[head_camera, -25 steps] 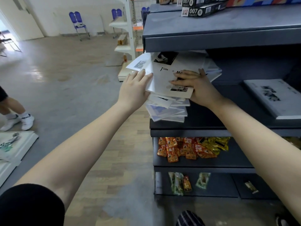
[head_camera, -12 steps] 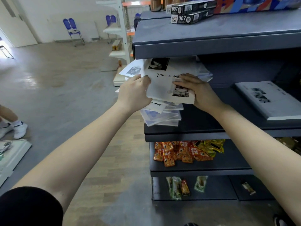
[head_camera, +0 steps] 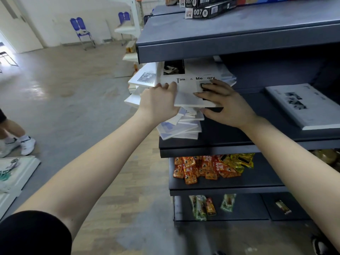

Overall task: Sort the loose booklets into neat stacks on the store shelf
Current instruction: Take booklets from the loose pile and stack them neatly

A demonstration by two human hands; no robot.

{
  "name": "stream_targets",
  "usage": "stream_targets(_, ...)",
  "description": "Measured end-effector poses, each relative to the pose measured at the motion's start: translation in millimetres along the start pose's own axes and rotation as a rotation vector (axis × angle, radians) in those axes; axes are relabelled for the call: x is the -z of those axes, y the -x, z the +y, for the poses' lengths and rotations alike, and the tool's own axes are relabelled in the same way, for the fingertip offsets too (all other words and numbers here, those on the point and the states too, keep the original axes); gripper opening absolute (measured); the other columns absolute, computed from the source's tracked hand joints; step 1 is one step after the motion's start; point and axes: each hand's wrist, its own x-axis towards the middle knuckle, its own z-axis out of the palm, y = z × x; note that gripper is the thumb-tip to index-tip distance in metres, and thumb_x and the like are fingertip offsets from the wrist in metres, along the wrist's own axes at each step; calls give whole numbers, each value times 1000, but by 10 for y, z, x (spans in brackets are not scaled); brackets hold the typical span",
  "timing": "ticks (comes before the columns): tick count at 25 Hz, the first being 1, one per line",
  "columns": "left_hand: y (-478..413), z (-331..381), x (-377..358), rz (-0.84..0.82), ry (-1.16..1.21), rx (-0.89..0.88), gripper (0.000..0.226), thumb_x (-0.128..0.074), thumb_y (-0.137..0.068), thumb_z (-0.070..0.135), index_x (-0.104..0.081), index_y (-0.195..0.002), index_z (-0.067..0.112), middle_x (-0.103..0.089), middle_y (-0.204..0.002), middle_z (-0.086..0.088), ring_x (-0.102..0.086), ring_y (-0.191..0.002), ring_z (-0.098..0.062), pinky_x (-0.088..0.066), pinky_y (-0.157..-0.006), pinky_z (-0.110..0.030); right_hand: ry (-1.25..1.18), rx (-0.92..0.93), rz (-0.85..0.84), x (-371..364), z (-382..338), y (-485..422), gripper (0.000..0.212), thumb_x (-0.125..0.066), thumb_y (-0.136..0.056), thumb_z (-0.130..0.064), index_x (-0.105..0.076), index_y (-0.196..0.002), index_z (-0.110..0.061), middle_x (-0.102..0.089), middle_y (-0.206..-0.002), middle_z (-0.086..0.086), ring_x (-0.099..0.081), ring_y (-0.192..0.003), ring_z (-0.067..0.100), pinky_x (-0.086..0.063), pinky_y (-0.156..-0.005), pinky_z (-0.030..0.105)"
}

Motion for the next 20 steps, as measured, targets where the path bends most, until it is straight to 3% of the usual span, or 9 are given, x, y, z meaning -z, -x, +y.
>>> stream_targets(2, 2, -34, -93, 6, 57, -24, 59, -56, -79, 53, -54, -120, 11, -65, -103, -10, -62, -98, -32, -45, -65, -35, 64, 9, 40, -3, -8, -47, 49, -52, -80, -56, -61, -121, -31, -54, -134, 0, -39, -132, 28, -41, -100, 44)
stream_targets(5, 89, -10, -172, 180, 128, -91, 63, -43, -77, 67, -66, -114, 21, -68, -115, -3, -64, -108, -26, -55, -68, -36, 153, 9, -42, -9, -27, -73, 60, -42, -80, -63, -55, -129, -31, -48, -140, -1, -34, -134, 29, -40, -98, 46)
stream_targets(8, 113, 105, -252, 282, 221, -84, 54, -48, -78, 64, -71, -106, 23, -70, -111, -1, -65, -106, -23, -56, -72, -34, 210, 12, -86, 24, 34, -72, 65, -35, -80, -66, -49, -133, -32, -44, -143, 1, -32, -135, 34, -41, -98, 49)
stream_targets(12, 162, 312, -240, 227, 363, -29, 47, -52, -82, 55, -70, -109, 23, -68, -117, -1, -60, -114, -27, -54, -85, -45, 104, 72, -15, 62, 269, -7, 53, -50, -80, -56, -61, -123, -27, -55, -133, 7, -41, -128, 38, -44, -97, 53)
stream_targets(15, 181, 543, -197, 208, 460, -35, 44, -52, -81, 49, -70, -110, 22, -67, -118, -2, -57, -114, -30, -50, -89, -48, 31, 109, 128, 124, 439, 131, 46, -63, -76, -46, -69, -112, -18, -62, -123, 11, -49, -121, 40, -44, -99, 48)
stream_targets(20, 82, 1126, -171, 311, 508, -21, 40, -56, -79, 46, -74, -102, 18, -70, -111, -2, -60, -102, -33, -52, -85, -45, 13, 138, 205, 423, 762, 504, 46, -65, -78, -44, -68, -113, -14, -62, -122, 12, -48, -122, 39, -40, -103, 40)
